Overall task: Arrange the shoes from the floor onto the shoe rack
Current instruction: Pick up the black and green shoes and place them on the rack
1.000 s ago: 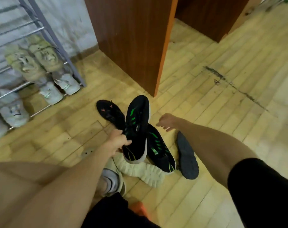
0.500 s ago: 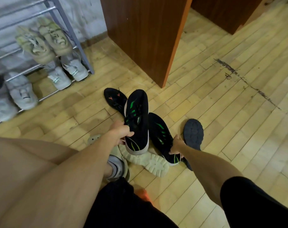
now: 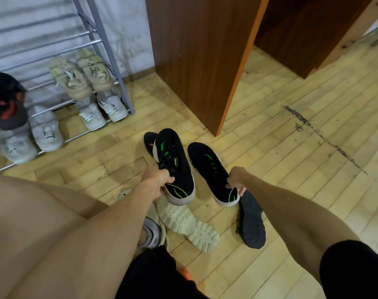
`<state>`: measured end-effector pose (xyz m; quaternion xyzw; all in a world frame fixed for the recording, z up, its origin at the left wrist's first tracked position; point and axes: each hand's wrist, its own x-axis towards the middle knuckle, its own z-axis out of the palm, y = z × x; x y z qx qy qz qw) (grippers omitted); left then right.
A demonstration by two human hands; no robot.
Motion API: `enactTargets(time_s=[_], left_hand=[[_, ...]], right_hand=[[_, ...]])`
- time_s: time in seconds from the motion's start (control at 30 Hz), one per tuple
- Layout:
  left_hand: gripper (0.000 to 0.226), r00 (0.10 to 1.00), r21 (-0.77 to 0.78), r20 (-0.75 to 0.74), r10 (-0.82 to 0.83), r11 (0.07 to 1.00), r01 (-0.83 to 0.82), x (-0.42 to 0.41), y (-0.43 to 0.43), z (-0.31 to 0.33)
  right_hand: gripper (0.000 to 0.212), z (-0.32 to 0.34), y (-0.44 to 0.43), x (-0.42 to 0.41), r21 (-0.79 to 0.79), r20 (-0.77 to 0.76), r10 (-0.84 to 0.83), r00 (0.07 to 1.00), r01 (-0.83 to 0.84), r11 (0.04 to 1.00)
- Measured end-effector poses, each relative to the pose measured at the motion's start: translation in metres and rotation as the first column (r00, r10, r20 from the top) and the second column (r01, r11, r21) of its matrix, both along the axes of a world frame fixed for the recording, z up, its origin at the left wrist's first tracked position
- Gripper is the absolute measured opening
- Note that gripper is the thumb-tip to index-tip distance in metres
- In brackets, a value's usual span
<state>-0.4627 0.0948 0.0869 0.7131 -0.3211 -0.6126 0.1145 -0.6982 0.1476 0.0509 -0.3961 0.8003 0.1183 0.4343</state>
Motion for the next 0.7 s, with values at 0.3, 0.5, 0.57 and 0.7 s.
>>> enactTargets(time_s=[0.3, 0.5, 0.57, 0.7], left_hand=[[0.022, 0.994, -0.209, -0.04, 0.101, 0.972, -0.107, 0.048, -0.044, 0.09], [0.021, 0.973, -0.392, 0.033, 0.228, 0.898, -0.197, 0.126, -0.076, 0.157], [0.021, 0.96, -0.424, 0.053, 0.275, 0.877, -0.228, 0.15, -0.085, 0.172], [0.024, 0.929, -0.471, 0.086, 0.359, 0.837, -0.279, 0.191, -0.11, 0.186]], right_hand=[[0.037, 0.089, -0.098, 0.033, -0.374, 0.153, 0.124, 0.98, -0.058, 0.925], [0.041, 0.154, -0.152, 0.095, -0.49, 0.302, 0.176, 0.937, -0.006, 0.872], [0.04, 0.171, -0.17, 0.117, -0.518, 0.307, 0.209, 0.929, -0.021, 0.855], [0.033, 0.2, -0.205, 0.158, -0.546, 0.313, 0.279, 0.908, -0.068, 0.835]])
